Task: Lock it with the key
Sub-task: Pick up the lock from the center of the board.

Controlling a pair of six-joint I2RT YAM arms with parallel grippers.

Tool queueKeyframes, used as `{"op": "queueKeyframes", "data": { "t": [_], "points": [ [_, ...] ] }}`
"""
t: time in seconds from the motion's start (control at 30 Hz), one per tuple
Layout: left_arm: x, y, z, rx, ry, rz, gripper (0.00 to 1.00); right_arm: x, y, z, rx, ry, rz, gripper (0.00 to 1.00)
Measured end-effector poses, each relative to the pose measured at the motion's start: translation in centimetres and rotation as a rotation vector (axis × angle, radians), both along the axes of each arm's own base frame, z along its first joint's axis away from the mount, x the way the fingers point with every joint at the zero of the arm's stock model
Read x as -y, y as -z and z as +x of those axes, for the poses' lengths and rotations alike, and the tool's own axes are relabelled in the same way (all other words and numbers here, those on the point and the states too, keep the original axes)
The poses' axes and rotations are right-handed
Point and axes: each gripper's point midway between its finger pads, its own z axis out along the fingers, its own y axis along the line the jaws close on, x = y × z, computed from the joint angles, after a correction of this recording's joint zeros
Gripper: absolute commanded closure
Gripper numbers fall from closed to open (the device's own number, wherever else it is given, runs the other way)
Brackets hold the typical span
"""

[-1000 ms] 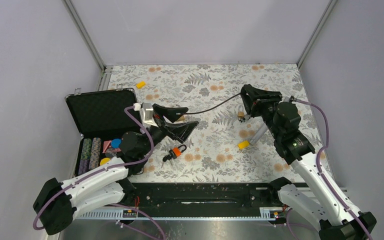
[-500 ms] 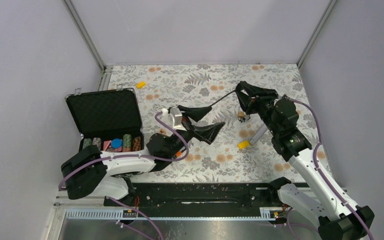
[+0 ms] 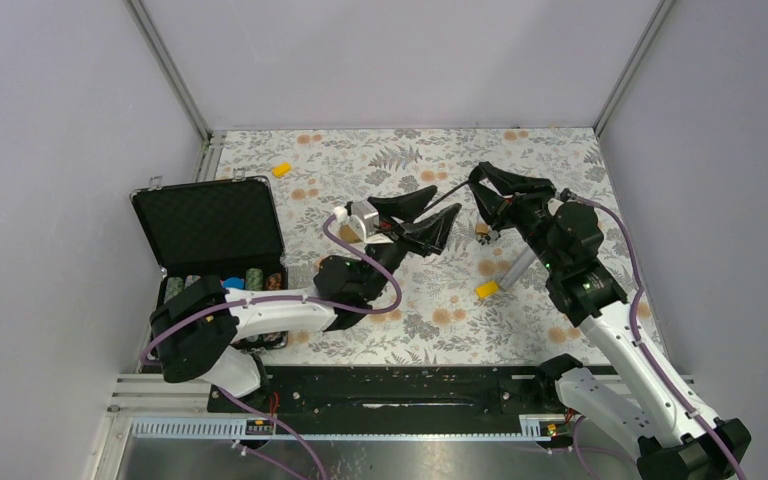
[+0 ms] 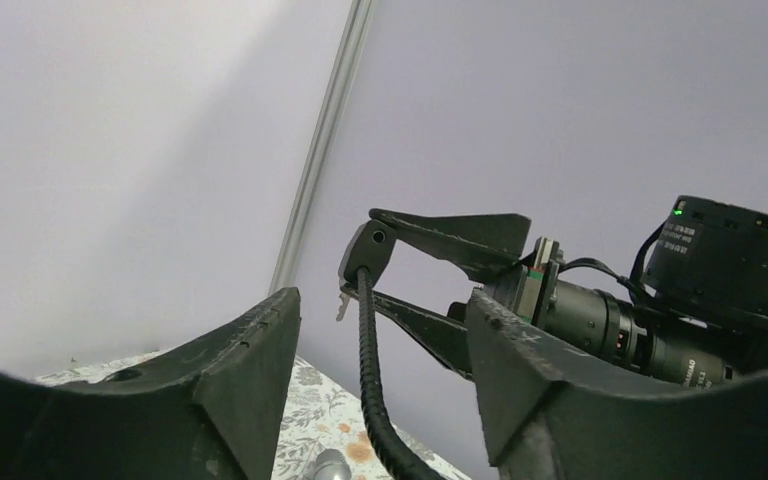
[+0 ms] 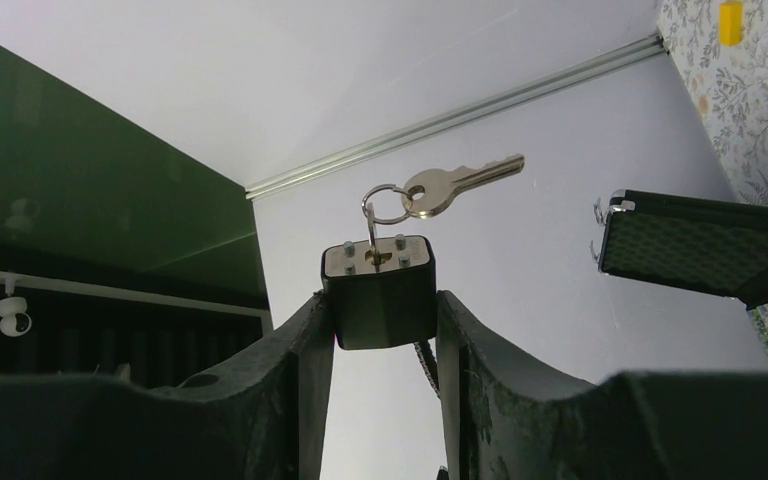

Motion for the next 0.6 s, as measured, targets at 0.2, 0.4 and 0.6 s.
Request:
{"op": "queueKeyframes", "data": {
  "t": [0.2,0.4,0.6],
  "points": [
    [-0.4,-0.4,0.7,-0.008,-0.042,-0.014,0.85,-0.2,0.1,-0.4,-0.001,-0.018,0.007,0.72],
    [-0.4,-0.3,1.0,-0.021,-0.056,-0.019,1.00,-0.4,0.4,-0.6,-0.006,-0.037,0.006,0.69],
    [-0.6,-0.1,1.3,-0.039,-0.077,-0.020,1.00,-0.5,1.2,-0.5,-0.016,-0.045,-0.008,0.53]
  ]
}}
